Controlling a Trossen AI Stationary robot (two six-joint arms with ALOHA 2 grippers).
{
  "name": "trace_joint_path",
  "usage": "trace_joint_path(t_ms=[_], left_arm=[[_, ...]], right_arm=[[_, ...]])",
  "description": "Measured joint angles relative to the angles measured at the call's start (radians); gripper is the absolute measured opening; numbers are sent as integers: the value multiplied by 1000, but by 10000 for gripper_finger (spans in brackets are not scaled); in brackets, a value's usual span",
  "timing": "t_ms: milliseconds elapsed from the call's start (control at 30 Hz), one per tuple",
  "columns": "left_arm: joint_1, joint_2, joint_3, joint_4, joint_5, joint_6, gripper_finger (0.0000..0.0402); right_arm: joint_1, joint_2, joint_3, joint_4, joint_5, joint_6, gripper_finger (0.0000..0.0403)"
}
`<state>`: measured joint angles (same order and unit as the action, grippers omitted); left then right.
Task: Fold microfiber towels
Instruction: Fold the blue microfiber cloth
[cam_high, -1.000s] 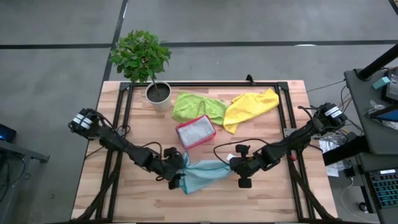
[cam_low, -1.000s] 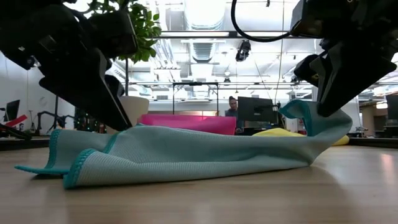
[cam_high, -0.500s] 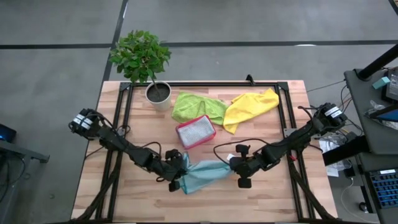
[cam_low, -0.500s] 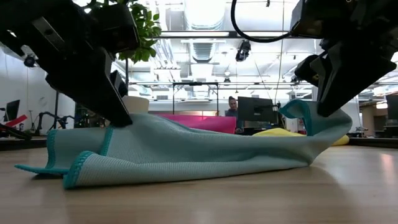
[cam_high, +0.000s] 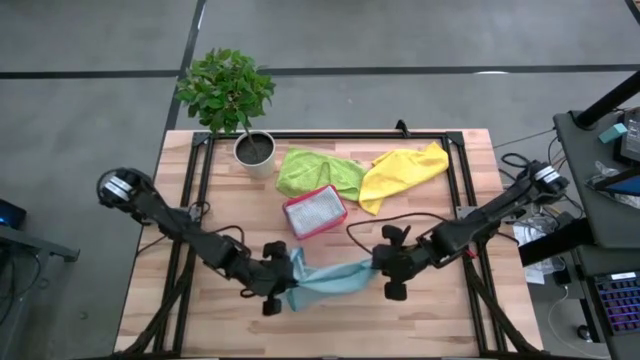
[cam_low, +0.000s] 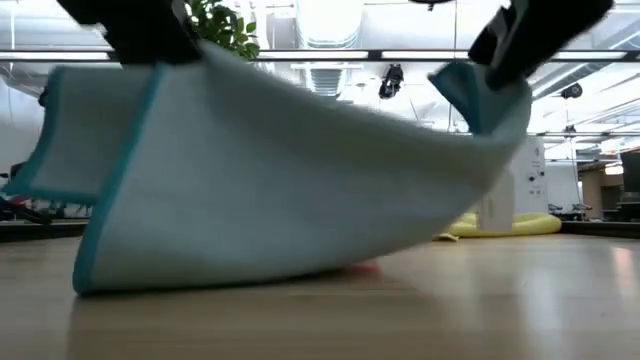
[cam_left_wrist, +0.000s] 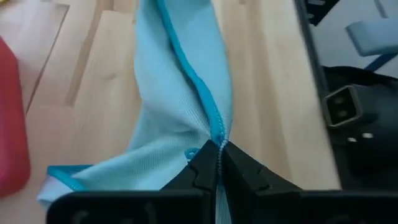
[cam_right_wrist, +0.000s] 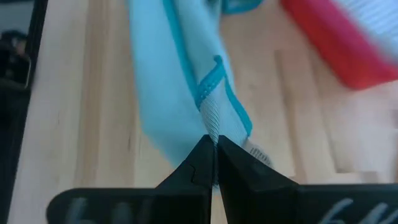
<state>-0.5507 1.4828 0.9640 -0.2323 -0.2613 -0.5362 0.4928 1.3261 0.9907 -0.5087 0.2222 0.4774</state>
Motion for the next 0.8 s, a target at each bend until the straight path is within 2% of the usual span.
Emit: trace_joint_path(t_ms=[133, 233, 333, 400, 633, 800], left_arm=[[-20, -34, 8, -44, 45, -26, 1], [-42, -56, 5, -156, 45, -94, 1], [-51, -58, -19, -196, 12, -164, 0], [-51, -40, -37, -161, -8, -178, 4], [-52, 55, -71, 19, -1, -182, 81], [-52, 100, -74, 35, 13, -192, 143]], right_arm=[[0, -30, 39, -107, 110, 93, 9], [1, -41, 64, -210, 187, 192, 9], [6, -40, 53, -216, 195, 229, 9], [7, -27, 26, -184, 186, 229, 9], [9, 49, 4, -134, 147, 219, 9], [14, 66, 4, -135, 134, 219, 9]])
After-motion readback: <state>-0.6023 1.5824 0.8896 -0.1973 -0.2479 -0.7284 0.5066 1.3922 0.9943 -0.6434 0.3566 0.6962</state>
